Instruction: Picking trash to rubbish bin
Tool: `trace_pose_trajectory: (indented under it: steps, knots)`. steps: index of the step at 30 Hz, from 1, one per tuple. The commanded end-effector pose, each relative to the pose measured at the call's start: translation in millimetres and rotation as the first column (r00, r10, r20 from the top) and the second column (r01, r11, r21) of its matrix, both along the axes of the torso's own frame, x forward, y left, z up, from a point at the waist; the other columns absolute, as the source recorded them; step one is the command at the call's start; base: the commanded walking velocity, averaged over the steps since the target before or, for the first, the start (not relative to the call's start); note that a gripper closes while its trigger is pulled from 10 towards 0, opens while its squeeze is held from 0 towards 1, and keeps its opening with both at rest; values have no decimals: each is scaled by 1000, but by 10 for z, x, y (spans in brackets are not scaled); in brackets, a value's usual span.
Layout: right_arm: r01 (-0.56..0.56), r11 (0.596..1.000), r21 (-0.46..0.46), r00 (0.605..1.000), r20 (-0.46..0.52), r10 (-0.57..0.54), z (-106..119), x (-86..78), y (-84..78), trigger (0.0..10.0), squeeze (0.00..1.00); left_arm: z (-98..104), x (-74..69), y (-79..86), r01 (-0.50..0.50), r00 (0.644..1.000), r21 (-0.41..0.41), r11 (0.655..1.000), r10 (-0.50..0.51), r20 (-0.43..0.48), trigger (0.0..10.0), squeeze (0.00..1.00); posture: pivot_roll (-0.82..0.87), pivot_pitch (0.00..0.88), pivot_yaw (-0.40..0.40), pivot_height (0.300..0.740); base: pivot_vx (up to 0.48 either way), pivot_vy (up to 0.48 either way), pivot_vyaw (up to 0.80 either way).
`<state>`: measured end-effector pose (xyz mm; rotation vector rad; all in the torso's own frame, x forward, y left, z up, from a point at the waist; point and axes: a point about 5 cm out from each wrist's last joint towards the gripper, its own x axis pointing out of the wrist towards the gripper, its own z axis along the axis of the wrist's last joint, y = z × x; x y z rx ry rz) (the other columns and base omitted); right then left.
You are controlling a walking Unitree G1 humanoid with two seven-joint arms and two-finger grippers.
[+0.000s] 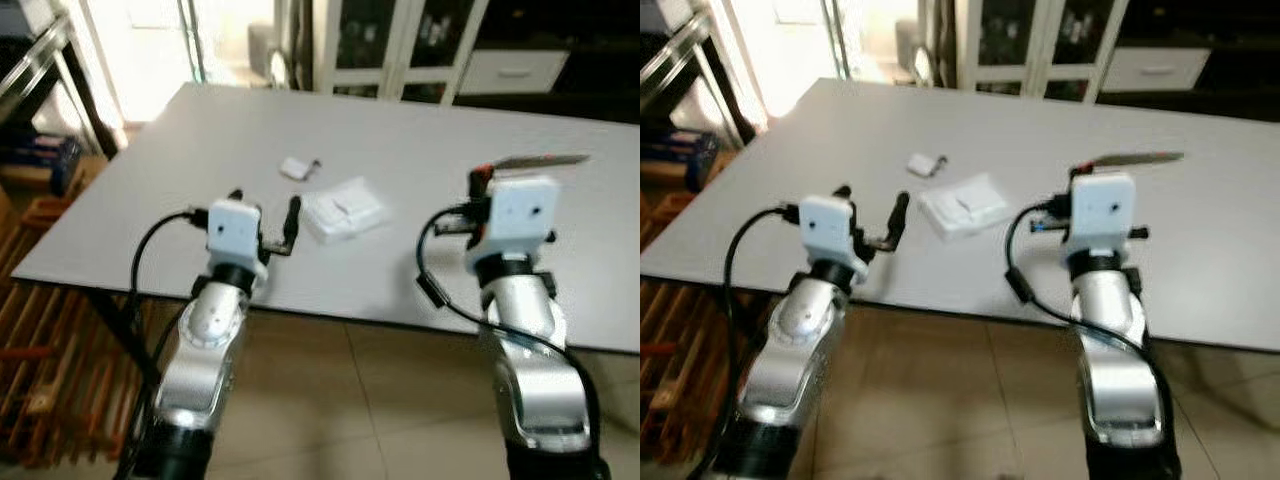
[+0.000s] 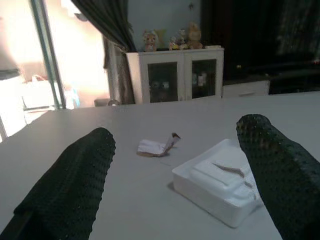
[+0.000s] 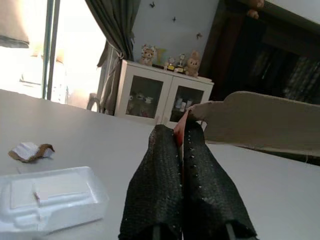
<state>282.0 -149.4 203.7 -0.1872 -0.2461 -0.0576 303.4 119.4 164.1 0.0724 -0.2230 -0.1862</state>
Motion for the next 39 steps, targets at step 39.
trace_pose_trajectory:
  steps: [39]
  knots:
    - [13, 999, 35, 1000, -22, -12, -19, 35, -43, 10000, 0, -121, 49, -71, -19, 996, 52, 998, 23, -85, 10000, 0, 20, 65, -14, 740, 0, -211, 0]
